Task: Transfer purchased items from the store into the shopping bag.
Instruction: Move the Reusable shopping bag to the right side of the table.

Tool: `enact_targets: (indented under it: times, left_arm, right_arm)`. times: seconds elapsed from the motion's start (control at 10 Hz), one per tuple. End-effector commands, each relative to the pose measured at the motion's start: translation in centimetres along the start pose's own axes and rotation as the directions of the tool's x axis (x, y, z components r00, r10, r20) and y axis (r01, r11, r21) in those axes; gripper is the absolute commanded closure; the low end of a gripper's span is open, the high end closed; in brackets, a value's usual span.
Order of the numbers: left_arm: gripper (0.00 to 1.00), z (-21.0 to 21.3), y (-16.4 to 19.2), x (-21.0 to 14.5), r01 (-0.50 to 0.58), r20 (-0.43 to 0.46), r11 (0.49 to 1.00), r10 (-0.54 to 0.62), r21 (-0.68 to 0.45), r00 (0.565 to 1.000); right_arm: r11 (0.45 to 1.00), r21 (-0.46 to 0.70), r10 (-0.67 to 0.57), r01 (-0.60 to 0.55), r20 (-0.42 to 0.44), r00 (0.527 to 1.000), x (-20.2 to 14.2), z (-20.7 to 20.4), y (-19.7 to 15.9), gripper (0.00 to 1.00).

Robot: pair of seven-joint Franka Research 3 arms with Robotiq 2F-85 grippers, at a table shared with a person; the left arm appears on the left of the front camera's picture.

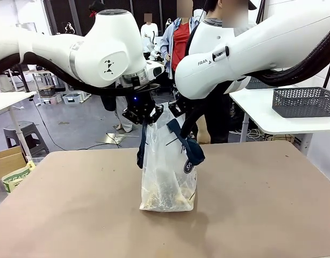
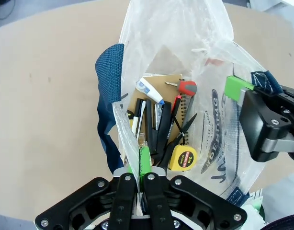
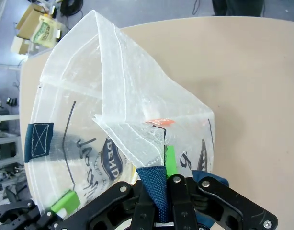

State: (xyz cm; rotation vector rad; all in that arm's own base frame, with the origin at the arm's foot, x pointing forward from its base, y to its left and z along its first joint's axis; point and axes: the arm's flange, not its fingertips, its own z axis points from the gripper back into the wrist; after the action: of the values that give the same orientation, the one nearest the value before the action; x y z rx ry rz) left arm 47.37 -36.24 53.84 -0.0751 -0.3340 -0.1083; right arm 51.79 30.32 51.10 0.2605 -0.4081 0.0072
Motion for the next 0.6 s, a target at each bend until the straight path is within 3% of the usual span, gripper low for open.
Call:
enact_targets:
  times: [0.0, 0.5]
  left_arm:
    - [1.00, -0.2, -0.7, 0.6, 0.063, 0.038, 0.998, -0.063, 0.002, 0.997]
    - [1.00, -0.7, -1.1, 1.1, 0.103, 0.047, 0.994, -0.101, -0.032, 0.994]
  right_arm:
    - [1.000, 0.009, -0.008, 0.008, 0.004, 1.000, 0.8, -0.6, 0.8, 1.00]
    - [0.999, 0.052, -0.012, 0.011, 0.018, 1.000, 1.8, -1.6, 2.3, 1.00]
